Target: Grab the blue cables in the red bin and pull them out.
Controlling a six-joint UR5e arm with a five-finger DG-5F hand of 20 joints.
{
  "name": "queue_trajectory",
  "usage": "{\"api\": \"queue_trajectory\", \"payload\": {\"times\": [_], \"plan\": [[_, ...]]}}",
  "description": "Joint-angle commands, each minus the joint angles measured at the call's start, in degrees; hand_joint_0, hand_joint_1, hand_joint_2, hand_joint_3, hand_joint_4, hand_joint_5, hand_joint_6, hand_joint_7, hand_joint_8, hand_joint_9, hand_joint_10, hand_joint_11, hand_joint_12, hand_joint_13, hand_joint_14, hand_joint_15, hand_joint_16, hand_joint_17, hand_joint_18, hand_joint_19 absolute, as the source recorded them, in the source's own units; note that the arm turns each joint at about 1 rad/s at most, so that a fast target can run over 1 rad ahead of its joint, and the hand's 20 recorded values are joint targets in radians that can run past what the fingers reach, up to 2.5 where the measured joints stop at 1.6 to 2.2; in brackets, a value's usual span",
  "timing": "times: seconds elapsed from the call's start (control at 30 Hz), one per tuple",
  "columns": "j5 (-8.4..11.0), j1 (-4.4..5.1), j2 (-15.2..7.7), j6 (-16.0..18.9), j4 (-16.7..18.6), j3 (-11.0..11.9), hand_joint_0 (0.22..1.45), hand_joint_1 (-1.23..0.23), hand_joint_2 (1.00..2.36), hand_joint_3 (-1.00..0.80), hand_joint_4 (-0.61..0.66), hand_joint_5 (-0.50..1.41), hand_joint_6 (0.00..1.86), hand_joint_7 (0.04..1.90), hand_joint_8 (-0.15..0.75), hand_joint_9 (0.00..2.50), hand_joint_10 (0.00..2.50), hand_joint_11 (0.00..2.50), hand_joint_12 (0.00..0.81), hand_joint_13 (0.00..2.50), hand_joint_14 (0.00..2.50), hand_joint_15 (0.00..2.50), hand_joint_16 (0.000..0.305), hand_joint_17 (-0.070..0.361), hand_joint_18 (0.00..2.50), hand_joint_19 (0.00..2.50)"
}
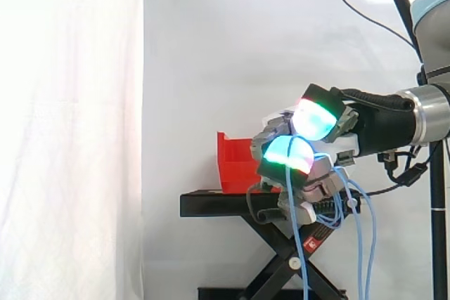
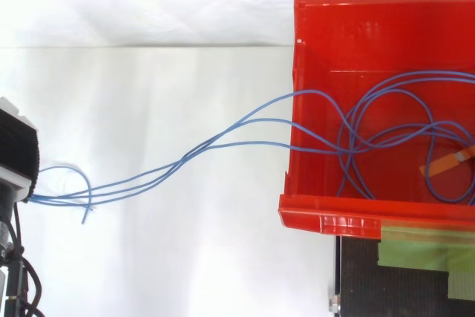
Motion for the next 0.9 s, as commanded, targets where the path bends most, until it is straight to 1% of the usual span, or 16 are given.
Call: {"api": "queue_trajectory", "payload": {"times": [0.0,0.07,0.1,0.13,0.17,0.2,0.27,0.37,0.47,0.53,0.6,0.63,0.87], "plan": [[0.0,0.0,-0.01,0.0,-0.09,-0.01,0.73,-0.79,1.0,-1.0,0.02,0.96,0.01,0.93,0.234,1.28,0.03,1.46,0.333,1.39,0.01,1.61,0.057,0.128,0.87,0.88],[0.0,0.0,-0.01,0.0,-0.09,-0.01,0.73,-0.79,1.0,-1.0,0.03,0.97,0.03,0.92,0.233,1.29,0.02,1.46,0.333,1.39,0.01,1.62,0.056,0.127,0.87,0.89],[0.0,0.0,-0.01,0.0,-0.09,-0.01,0.74,-0.8,1.0,-1.0,0.02,0.97,0.07,0.92,0.233,1.29,0.02,1.46,0.328,1.4,0.01,1.61,0.056,0.126,0.87,0.89],[0.0,0.0,-0.01,0.0,-0.09,-0.01,0.74,-0.81,1.0,-1.0,0.01,0.96,0.16,0.88,0.232,1.3,0.03,1.48,0.328,1.39,0.01,1.61,0.055,0.125,0.87,0.89],[0.0,0.0,-0.01,0.0,-0.09,-0.01,0.74,-0.81,1.0,-1.0,0.01,0.96,0.16,0.89,0.233,1.3,0.02,1.48,0.332,1.4,0.01,1.6,0.055,0.124,0.87,0.89],[0.0,0.0,-0.01,0.0,-0.26,-0.01,0.76,-0.82,1.0,-1.0,0.0,0.96,0.2,0.89,0.219,1.31,0.02,1.48,0.327,1.39,0.01,1.61,0.055,0.123,0.87,0.89],[0.0,0.0,-0.01,0.0,-0.53,-0.01,0.77,-0.84,1.0,-1.0,0.0,0.95,0.25,0.86,0.224,1.31,0.02,1.48,0.317,1.39,0.01,1.61,0.054,0.121,0.87,0.89],[0.0,0.0,-0.01,0.53,-1.41,-0.01,0.79,-0.86,1.0,-1.0,-0.02,0.95,0.31,0.85,0.215,1.31,0.03,1.5,0.316,1.39,0.01,1.62,0.053,0.118,0.87,0.88],[0.0,0.0,-0.01,1.23,-1.67,-0.01,0.83,-0.9,1.0,-1.0,-0.04,0.94,0.37,0.84,0.21,1.32,0.03,1.51,0.301,1.39,0.01,1.62,0.051,0.114,0.86,0.9],[0.0,0.0,-0.01,1.76,-1.67,-0.01,0.86,-0.93,1.0,-1.0,-0.06,0.92,0.48,0.81,0.205,1.33,0.03,1.51,0.305,1.39,0.01,1.63,0.05,0.113,0.86,0.9],[0.0,0.0,-0.01,2.37,-1.76,-0.01,0.88,-0.94,1.0,-1.0,-0.07,0.9,0.53,0.79,0.199,1.33,0.03,1.52,0.298,1.39,0.01,1.63,0.05,0.112,0.86,0.9],[0.0,0.0,-0.01,2.64,-1.67,-0.01,0.88,-0.94,1.0,-1.0,-0.06,0.9,0.55,0.79,0.2,1.33,0.03,1.51,0.308,1.39,0.01,1.63,0.05,0.112,0.86,0.9],[-0.09,0.0,-0.01,3.52,-1.67,-0.01,0.89,-0.96,1.0,-1.0,-0.1,0.85,0.69,0.76,0.208,1.32,0.03,1.51,0.3,1.39,0.01,1.63,0.05,0.112,0.87,0.9]]}}
